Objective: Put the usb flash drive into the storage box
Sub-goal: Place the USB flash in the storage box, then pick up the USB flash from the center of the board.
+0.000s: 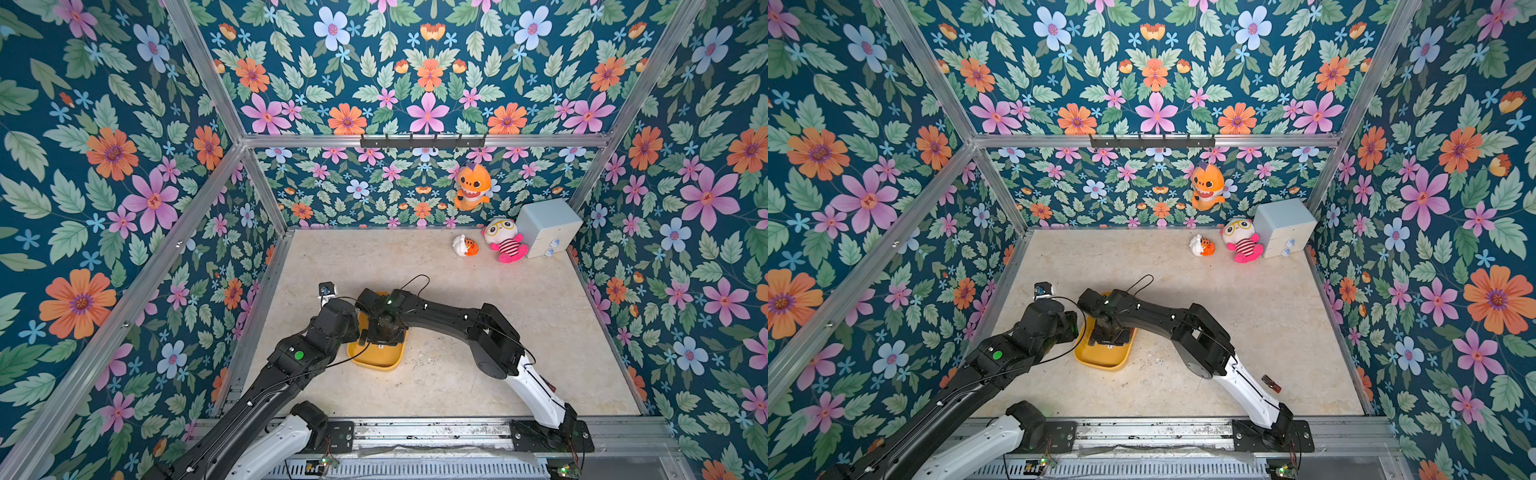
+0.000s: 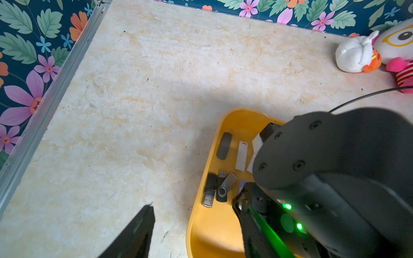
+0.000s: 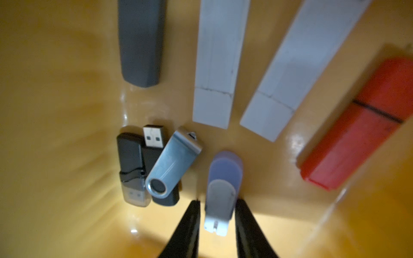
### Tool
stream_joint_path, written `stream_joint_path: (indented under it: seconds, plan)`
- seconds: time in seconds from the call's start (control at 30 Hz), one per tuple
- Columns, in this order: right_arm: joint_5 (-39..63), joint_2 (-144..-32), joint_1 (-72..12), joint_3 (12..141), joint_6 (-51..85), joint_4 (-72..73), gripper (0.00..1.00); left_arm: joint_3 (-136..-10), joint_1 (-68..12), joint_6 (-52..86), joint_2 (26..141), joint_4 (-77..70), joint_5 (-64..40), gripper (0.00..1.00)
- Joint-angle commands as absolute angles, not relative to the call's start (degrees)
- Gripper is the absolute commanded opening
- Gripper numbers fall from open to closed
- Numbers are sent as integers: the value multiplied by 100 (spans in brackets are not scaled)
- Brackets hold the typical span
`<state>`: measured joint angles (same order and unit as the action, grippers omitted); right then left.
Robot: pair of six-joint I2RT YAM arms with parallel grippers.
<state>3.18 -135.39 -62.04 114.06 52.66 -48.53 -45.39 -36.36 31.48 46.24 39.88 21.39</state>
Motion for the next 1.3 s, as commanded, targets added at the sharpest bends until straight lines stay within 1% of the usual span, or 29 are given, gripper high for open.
stream_joint_path:
  seconds: [0.0,0.17,0.3,0.37,0.43,0.5,0.53,0.63,0.7,0.77,0.87,0.97,1.07,1.27]
  plan:
    - [301,-13329,-6179,11394,5214,-4810,38,-4553,-3617,3133,4614,3990,2137,67]
    - [177,-12722,-6060,11073,5164,-4808,40,-4561,-3608,3120,4597,3990,2093,67]
    - [-368,-11708,-5827,10351,4964,-4896,42,-4578,-3612,2929,4567,3803,1642,67]
    - [-632,-10990,-5504,9678,4898,-4962,44,-4620,-3623,2786,4684,3657,1127,66]
    - [-737,-10193,-5051,8839,4880,-4920,45,-4623,-3692,2921,4868,3400,798,63]
    - [-679,-9281,-4364,7903,4892,-4841,46,-4615,-4005,3089,5125,2984,573,62]
    - [-662,-8817,-3999,7437,4895,-4824,46,-4607,-4308,3151,5318,2687,621,63]
    - [-601,-7570,-2837,6225,4802,-4780,48,-4865,-5443,3144,6316,1992,1134,65]
    - [-380,-6893,-1909,5572,4705,-4762,50,-5271,-5973,3128,7262,1703,1148,65]
    - [18,-6366,-873,5013,4546,-4657,52,-5684,-6367,3159,8287,1158,862,65]
    - [312,-6027,208,4614,4297,-4639,54,-6480,-6780,3091,9731,614,314,65]
    - [371,-5967,798,4499,4096,-4658,57,-7536,-7117,2864,10907,587,98,66]
    - [431,-6018,1255,4541,3902,-4718,59,-8361,-7259,2780,11860,510,-254,67]
    - [369,-6264,1780,4692,3566,-4767,65,-9342,-7422,2563,12913,390,-629,70]
